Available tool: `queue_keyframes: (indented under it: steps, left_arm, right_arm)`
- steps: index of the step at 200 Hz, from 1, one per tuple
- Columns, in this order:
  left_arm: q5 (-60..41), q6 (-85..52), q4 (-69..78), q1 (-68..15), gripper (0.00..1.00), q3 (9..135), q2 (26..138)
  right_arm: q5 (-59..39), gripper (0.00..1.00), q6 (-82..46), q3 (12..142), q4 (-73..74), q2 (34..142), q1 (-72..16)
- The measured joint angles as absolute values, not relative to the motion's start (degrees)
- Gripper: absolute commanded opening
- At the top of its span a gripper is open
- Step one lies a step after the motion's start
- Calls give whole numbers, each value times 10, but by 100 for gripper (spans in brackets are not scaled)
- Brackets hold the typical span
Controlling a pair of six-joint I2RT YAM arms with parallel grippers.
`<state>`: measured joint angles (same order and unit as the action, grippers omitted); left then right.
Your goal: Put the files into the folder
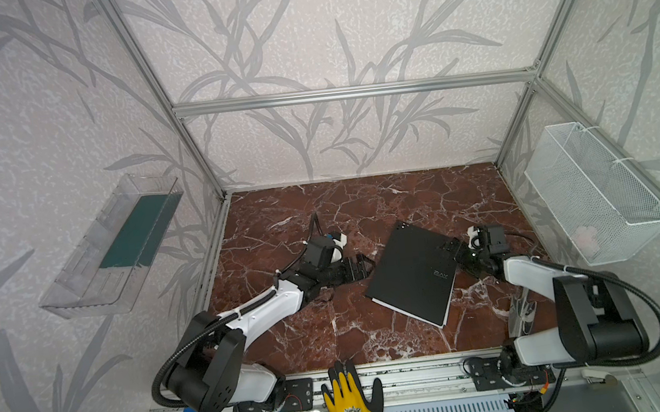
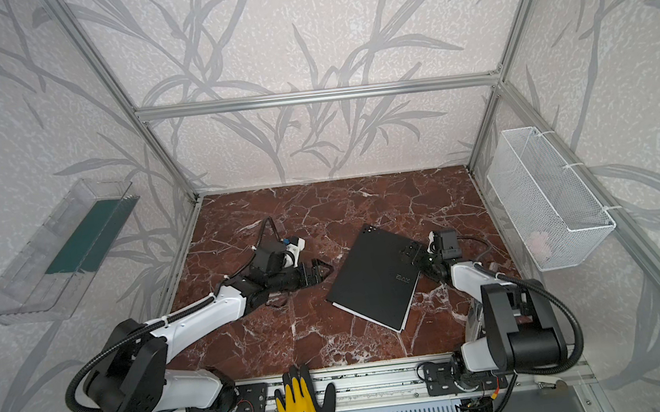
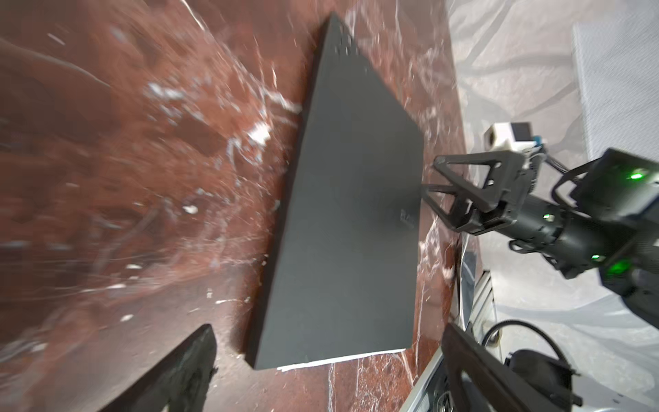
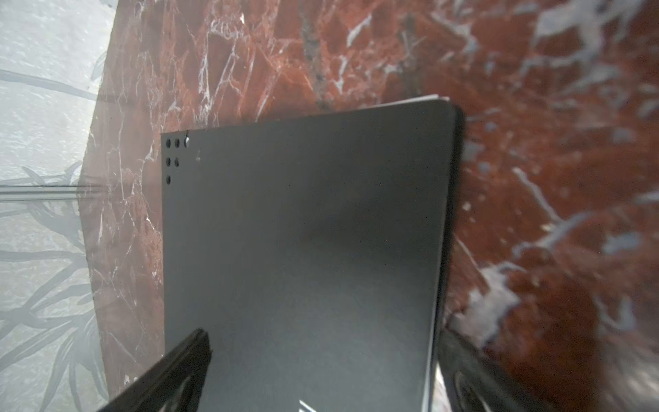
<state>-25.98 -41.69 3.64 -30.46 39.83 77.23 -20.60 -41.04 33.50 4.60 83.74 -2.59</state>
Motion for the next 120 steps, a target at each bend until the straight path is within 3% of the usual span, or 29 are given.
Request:
queue_keyframes:
  steps: [33,67,99,120]
  left_arm:
    - [-211,-415,12,-259,99,368,668]
    - [-89,-405,-35,-243,99,344,547]
    - [53,-381,-71,-227,99,327,479]
    - [112,-371,-80,-163,99,327,475]
  right_arm:
    - [-204,99,-427,387,98,910,-75]
    - [-188,99,-423,393,62,888,-86]
    - [-125,99,-376,405,-29,733,-85]
    - [-70,99,-338,406,-67,602,-78]
